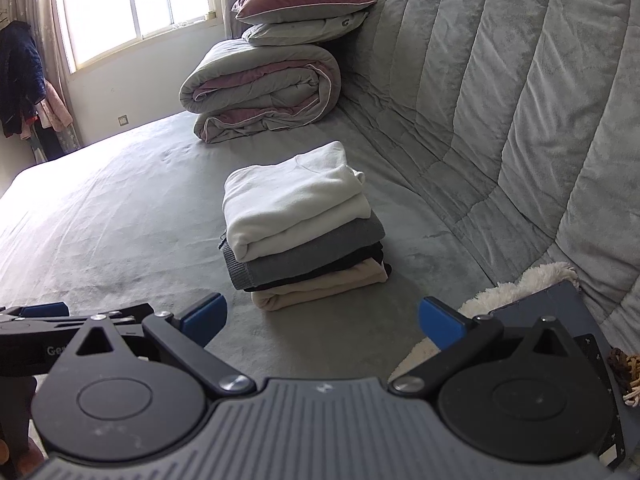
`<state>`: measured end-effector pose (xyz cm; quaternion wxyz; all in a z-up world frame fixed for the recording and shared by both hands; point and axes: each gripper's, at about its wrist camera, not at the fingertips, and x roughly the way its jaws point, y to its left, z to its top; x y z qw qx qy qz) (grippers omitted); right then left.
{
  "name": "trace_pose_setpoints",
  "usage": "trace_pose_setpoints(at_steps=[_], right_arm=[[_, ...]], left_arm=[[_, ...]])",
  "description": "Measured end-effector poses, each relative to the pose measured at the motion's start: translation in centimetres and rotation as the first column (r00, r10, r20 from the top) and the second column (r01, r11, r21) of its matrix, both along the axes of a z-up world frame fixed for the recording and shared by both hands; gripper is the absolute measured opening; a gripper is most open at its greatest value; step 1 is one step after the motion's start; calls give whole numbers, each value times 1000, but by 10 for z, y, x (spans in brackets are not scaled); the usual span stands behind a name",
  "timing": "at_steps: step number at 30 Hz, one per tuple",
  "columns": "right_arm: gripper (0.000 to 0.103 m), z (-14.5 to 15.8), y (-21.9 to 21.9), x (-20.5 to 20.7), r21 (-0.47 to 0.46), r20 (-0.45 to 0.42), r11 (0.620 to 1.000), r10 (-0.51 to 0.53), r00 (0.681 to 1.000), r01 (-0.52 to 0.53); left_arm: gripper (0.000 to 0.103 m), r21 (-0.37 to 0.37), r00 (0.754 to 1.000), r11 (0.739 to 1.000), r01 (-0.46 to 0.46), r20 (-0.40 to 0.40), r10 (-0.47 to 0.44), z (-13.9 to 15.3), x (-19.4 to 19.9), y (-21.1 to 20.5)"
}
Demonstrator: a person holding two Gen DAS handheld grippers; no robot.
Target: Fold clothes
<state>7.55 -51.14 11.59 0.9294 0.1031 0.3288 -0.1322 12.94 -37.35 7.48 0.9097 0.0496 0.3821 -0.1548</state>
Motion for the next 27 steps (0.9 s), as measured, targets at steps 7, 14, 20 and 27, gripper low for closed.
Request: trace_pose_setpoints(at_steps=[7,14,20,27], right_arm=[[103,3,2,0,-10,0,1000,5,1000,-5],[103,5,1,0,-15,-4,1000,-1,1000,1],[103,5,0,0,-9,-5,1000,-3,1000,3],[103,7,0,1,-10,1,1000,0,1000,0]], left_arm=[[102,5,1000,1000,6,-4,-6,0,0,-1],[102,2,1000,1000,7,-8,-7,1,0,-1],[102,-2,1000,1000,5,-14,-5,1,2,1],[102,-5,1000,1000,7,-17,-7,1,1,0]])
